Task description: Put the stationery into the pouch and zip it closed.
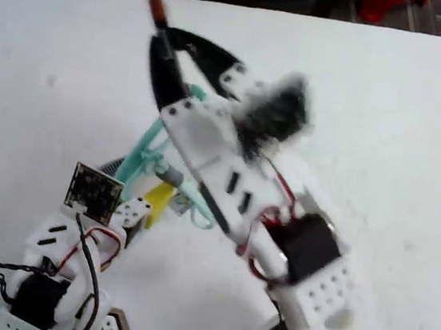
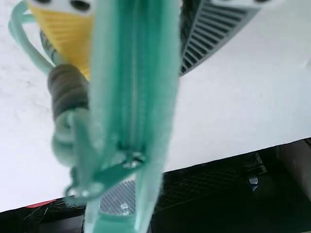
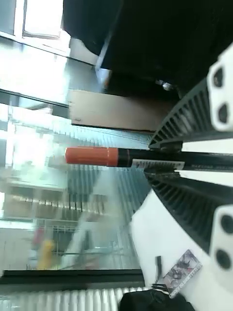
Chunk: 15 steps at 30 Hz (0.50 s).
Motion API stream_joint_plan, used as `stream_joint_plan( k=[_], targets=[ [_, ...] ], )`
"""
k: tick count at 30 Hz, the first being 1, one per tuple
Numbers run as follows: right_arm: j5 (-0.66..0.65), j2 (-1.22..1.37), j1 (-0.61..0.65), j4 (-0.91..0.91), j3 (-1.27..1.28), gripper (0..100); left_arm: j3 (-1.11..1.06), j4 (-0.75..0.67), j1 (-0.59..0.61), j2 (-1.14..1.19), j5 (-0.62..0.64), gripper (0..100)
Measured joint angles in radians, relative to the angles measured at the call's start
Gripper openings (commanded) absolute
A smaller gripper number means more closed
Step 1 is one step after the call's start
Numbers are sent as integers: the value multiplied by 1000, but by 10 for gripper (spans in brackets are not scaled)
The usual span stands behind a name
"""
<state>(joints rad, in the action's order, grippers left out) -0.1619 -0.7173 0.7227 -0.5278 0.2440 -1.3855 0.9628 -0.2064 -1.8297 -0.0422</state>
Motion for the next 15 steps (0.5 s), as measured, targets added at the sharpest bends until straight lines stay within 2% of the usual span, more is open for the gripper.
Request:
stream_joint_plan(
  k=[8,15],
  targets=[
    [0,133,-5,63,0,16,0,0,0,0,0,248],
    [0,120,-5,48,54,16,0,0,0,0,0,248]
  ],
)
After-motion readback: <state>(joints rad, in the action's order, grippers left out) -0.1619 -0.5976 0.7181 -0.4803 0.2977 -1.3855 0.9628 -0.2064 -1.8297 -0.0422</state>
